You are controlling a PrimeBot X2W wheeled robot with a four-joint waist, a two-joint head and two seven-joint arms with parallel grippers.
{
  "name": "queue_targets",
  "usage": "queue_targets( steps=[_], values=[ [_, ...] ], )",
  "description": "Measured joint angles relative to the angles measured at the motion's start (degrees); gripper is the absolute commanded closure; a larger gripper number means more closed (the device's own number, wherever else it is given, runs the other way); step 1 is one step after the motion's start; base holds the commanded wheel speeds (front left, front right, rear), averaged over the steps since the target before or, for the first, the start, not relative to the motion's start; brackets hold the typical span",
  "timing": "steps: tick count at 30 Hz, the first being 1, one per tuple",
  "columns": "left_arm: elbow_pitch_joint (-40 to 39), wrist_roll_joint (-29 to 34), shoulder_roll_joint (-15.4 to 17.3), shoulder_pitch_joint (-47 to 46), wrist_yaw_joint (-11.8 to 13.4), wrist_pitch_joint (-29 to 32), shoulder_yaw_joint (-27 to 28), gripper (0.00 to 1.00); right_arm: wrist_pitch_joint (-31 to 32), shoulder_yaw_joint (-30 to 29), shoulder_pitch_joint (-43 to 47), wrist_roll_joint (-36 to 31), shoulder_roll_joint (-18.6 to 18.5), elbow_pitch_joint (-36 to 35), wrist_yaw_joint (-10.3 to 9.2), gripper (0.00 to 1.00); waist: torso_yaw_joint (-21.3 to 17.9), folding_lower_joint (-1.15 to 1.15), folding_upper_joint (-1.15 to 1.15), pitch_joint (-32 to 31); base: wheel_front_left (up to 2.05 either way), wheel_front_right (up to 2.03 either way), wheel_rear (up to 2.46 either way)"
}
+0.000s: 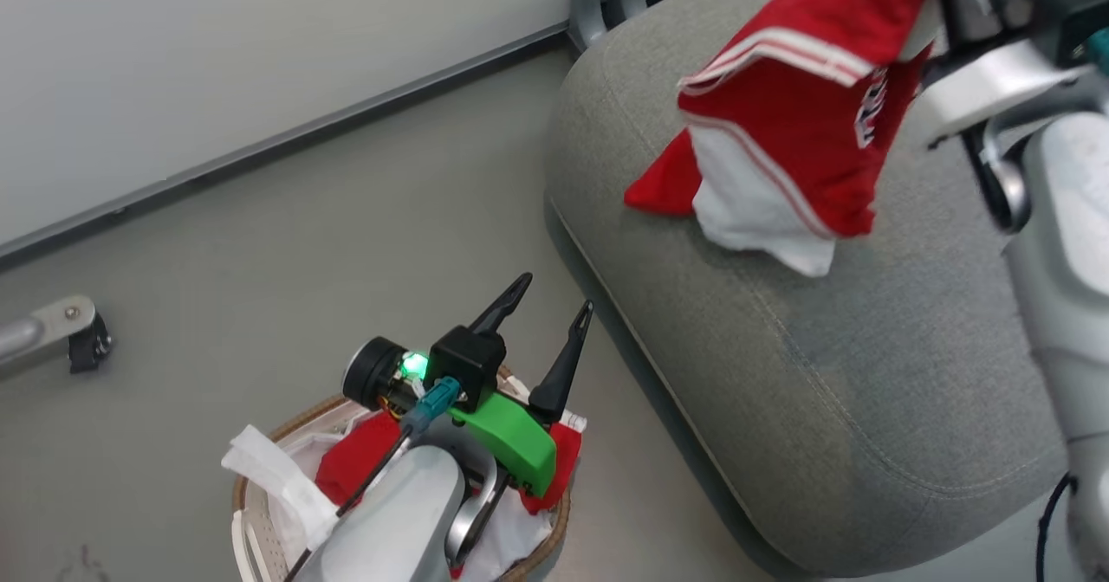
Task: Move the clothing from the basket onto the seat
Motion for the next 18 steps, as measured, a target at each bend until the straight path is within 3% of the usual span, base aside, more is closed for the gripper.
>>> queue_targets(
  steps=[11, 18],
  values=[
    [-3.3, 4.6, 2.5, -6.2, -0.2, 0.0, 1.5, 0.0, 0.0, -9.5, -15.5, -3.1, -9.2, -0.4, 0.0, 1.0, 4.3, 0.0, 0.0, 11.9, 0.0, 0.0, 0.0],
    [-5.7, 5.1, 3.7, -8.6, -0.1, 0.0, 2.3, 0.0, 0.0, -18.7, -13.2, -6.9, -7.7, -0.9, 0.0, 1.0, 6.5, 0.0, 0.0, 19.5, 0.0, 0.0, 0.0]
  ],
)
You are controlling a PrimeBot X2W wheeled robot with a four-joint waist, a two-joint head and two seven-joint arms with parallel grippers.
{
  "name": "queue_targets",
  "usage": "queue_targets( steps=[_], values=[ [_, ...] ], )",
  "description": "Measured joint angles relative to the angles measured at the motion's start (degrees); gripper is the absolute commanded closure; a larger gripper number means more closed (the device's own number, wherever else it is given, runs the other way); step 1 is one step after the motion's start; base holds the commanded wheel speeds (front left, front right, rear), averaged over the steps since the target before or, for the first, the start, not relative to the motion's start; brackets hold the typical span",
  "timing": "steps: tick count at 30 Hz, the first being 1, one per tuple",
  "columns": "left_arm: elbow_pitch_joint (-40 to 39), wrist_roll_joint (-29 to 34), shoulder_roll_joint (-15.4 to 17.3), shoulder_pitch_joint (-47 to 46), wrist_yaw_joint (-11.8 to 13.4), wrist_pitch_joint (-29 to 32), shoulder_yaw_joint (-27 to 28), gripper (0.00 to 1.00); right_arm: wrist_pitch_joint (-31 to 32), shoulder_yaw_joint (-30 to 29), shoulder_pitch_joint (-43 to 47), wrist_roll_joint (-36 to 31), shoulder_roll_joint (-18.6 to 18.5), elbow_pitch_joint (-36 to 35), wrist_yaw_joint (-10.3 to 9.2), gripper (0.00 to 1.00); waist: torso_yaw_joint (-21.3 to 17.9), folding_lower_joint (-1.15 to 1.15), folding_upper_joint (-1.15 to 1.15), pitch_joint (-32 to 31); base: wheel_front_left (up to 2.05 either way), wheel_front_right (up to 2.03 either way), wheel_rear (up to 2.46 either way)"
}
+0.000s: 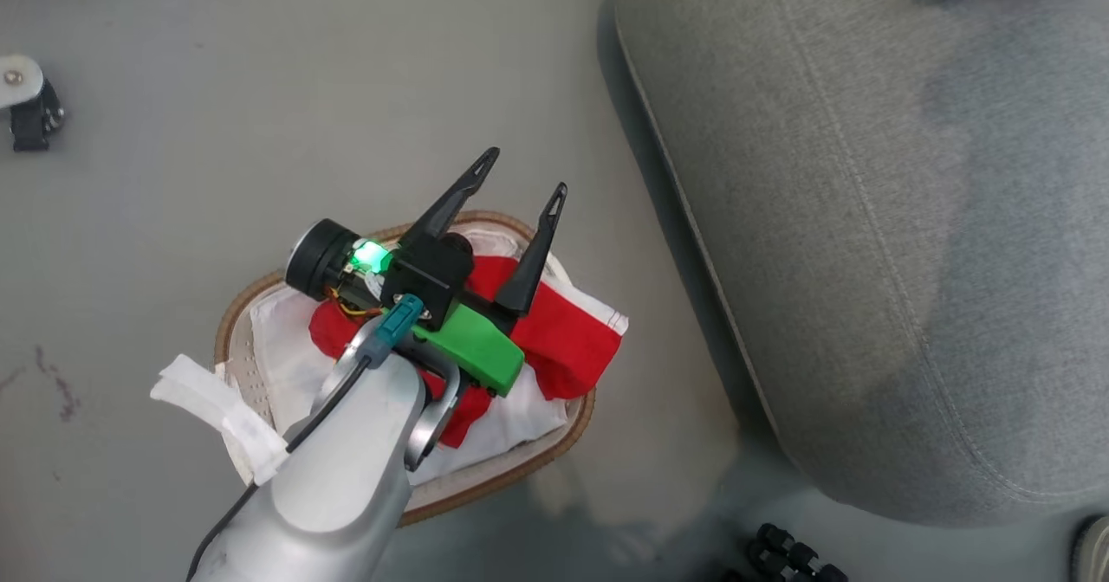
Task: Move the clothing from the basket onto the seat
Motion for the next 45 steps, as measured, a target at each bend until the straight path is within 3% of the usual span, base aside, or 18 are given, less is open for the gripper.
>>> queue_targets(
  steps=[8, 15, 16, 17, 18, 19, 28, 36, 45],
  values=[
    [-0.9, 0.4, 1.6, -0.1, 0.3, 0.0, 0.5, 0.0, 0.0, -6.1, 6.4, -4.8, 7.5, 5.5, 0.0, 1.0, 1.5, 0.01, 0.0, 7.1, 0.0, 0.0, 0.0],
    [-1.0, 0.3, 1.6, -0.2, 0.3, 0.0, 0.2, 0.0, 0.0, -7.9, 11.1, -6.1, 9.4, 8.8, 0.0, 1.0, 2.9, 0.01, 0.0, 9.0, 0.0, 0.0, 0.0],
    [-0.8, 0.3, 1.6, -0.2, 0.3, 0.0, 0.1, 0.0, 0.0, -8.2, 11.8, -6.1, 9.5, 8.9, 0.0, 0.95, 3.0, 0.01, 0.0, 8.9, 0.0, 0.0, 0.0],
    [-0.7, 0.2, 1.5, -0.2, 0.2, 0.0, 0.1, 0.0, 0.0, -8.7, 12.5, -6.1, 9.4, 8.8, 0.0, 0.56, 3.1, 0.01, 0.0, 8.6, 0.0, 0.0, 0.0],
    [-0.6, 0.1, 1.4, -0.2, 0.2, 0.0, 0.1, 0.0, 0.0, -9.1, 13.3, -6.0, 9.3, 8.5, 0.0, 0.31, 3.1, 0.0, 0.0, 8.2, 0.0, 0.0, 0.0],
    [-0.6, -0.1, 1.2, -0.2, 0.2, 0.0, 0.1, 0.0, 0.0, -9.3, 14.1, -6.0, 9.1, 8.2, 0.0, 0.0, 3.2, 0.0, 0.0, 7.9, 0.0, 0.0, 0.0],
    [-0.5, -0.7, 0.1, 1.3, 0.1, 0.0, 0.9, 0.0, 0.0, -10.7, 24.2, -4.5, 9.1, 3.8, 0.0, 0.0, 4.0, 0.0, 0.0, 3.5, 0.0, 0.0, 0.0],
    [-0.3, -1.6, -0.4, 5.2, 0.0, 0.0, 3.2, 0.0, 0.0, -10.1, 34.1, -4.2, 11.2, 0.4, 0.0, 0.0, 4.5, 0.0, 0.0, -2.3, 0.0, 0.0, 0.0],
    [-0.3, -2.9, -1.7, 9.8, -0.1, 0.0, 6.8, 0.0, 0.0, -7.3, 38.1, -4.2, 11.0, -1.3, 0.0, 0.0, 5.1, -0.01, 0.0, -10.0, 0.0, 0.0, 0.0]
  ],
)
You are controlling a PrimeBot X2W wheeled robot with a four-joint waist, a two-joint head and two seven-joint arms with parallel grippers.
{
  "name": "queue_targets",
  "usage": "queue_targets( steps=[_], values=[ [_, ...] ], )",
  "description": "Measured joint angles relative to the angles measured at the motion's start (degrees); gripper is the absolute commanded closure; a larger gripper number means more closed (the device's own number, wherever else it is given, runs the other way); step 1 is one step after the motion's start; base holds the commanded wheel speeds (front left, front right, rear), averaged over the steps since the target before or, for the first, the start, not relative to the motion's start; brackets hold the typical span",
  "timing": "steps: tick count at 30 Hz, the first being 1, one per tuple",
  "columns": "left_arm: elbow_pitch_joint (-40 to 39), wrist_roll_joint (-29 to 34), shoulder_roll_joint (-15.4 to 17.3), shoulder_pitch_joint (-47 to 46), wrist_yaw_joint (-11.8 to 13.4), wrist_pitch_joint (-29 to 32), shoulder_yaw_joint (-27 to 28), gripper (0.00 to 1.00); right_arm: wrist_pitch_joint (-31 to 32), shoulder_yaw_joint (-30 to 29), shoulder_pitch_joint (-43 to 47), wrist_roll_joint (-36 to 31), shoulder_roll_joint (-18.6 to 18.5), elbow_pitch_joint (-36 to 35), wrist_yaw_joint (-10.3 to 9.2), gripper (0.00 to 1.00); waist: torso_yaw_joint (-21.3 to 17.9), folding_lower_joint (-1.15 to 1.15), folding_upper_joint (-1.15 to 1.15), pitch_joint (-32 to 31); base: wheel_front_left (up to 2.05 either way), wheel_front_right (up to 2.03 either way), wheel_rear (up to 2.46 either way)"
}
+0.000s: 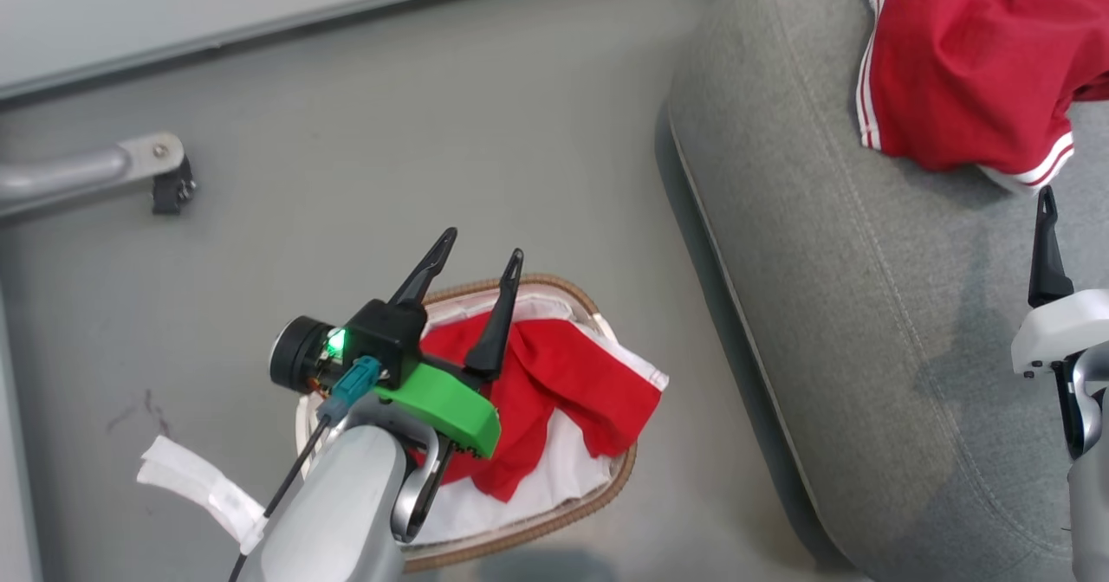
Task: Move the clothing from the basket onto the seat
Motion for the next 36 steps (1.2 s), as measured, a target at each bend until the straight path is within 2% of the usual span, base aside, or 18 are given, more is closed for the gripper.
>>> queue_targets(
  steps=[6, 11, 20, 27, 36],
  values=[
    [-0.7, -0.6, -0.7, 2.5, 0.4, 0.0, 4.5, 0.0, 0.0, 2.9, -0.7, 0.6, -0.9, -1.6, 0.0, 0.0, 0.9, 0.0, 0.0, -5.1, 0.0, 0.0, 0.0],
    [-1.2, -0.8, -1.1, 6.1, 1.9, 0.0, 11.0, 0.0, 0.0, 8.4, -2.1, 3.3, -0.9, -2.3, 0.0, 0.0, 2.7, 0.0, 0.0, -9.4, 0.0, 0.0, 0.0],
    [-1.9, -0.5, -1.4, 13.5, 2.5, 0.0, 19.8, 0.0, 0.0, 14.5, 0.6, 7.3, 3.9, -3.0, 0.0, 0.0, 5.8, 0.0, 0.0, -14.4, 0.0, 0.0, 0.0],
    [-1.9, -0.2, -1.6, 18.2, 2.1, 0.0, 22.1, 0.0, 0.0, 16.5, 7.1, 10.2, 6.7, -3.5, 0.0, 0.0, 8.1, 0.0, 0.0, -17.3, 0.0, 0.0, 0.0],
    [-0.7, -1.4, -1.8, 20.9, 1.8, 0.0, 20.6, 0.0, 0.0, 18.7, 13.6, 14.1, 7.3, -3.5, 0.0, 0.0, 9.3, 0.0, 0.0, -20.6, 0.0, 0.0, 0.0]
  ],
)
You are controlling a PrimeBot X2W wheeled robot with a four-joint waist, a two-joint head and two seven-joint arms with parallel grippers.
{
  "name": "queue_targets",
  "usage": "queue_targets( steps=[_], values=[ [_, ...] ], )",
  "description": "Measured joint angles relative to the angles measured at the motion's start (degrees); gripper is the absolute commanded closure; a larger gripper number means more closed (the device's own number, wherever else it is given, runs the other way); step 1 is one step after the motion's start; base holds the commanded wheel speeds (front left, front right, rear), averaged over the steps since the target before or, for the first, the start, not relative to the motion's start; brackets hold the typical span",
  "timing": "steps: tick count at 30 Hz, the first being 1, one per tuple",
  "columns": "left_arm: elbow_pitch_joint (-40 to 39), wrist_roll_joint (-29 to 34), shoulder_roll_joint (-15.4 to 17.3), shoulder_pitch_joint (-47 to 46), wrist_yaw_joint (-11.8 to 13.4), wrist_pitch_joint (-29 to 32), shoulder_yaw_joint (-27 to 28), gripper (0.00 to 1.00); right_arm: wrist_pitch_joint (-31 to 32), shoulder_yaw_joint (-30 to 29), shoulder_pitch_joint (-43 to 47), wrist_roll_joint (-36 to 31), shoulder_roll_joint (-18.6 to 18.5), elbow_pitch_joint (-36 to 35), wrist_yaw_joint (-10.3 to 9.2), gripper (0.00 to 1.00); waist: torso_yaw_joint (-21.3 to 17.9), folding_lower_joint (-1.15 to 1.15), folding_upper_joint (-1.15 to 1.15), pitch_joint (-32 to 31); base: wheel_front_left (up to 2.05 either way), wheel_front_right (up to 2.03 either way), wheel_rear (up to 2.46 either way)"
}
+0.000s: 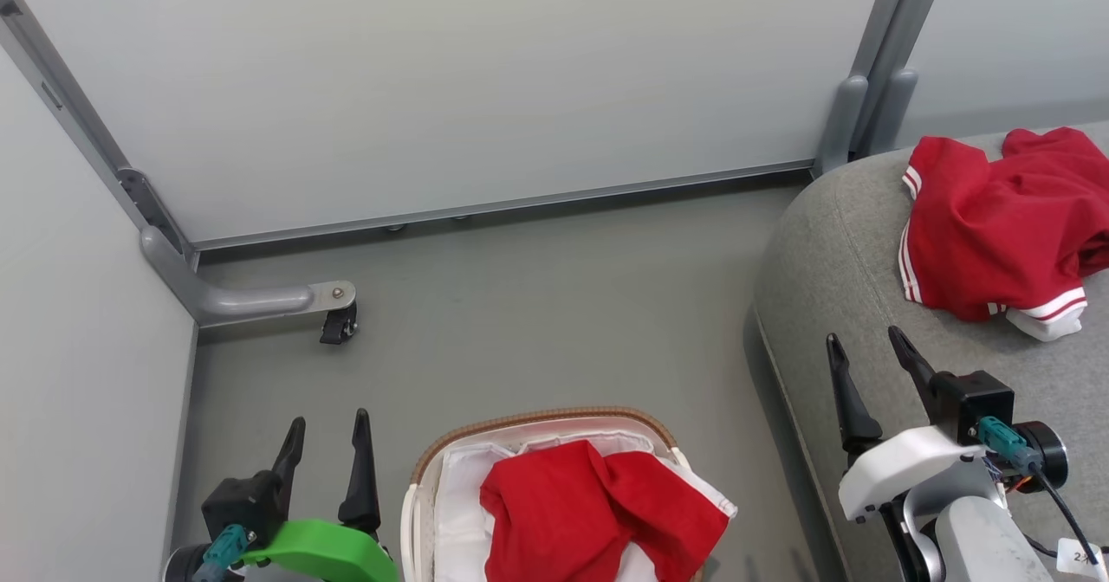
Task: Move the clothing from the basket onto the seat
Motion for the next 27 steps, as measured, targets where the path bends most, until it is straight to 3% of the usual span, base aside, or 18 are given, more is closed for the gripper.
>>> queue_targets(
  steps=[27],
  values=[
    [0.9, -1.5, -0.1, 0.1, 1.0, 0.0, -1.9, 0.0, 0.0, 1.4, 1.8, 1.1, 0.0, 0.1, 0.0, 0.0, -0.1, 0.0, 0.0, -0.8, 0.0, 0.0, 0.0]
  ],
)
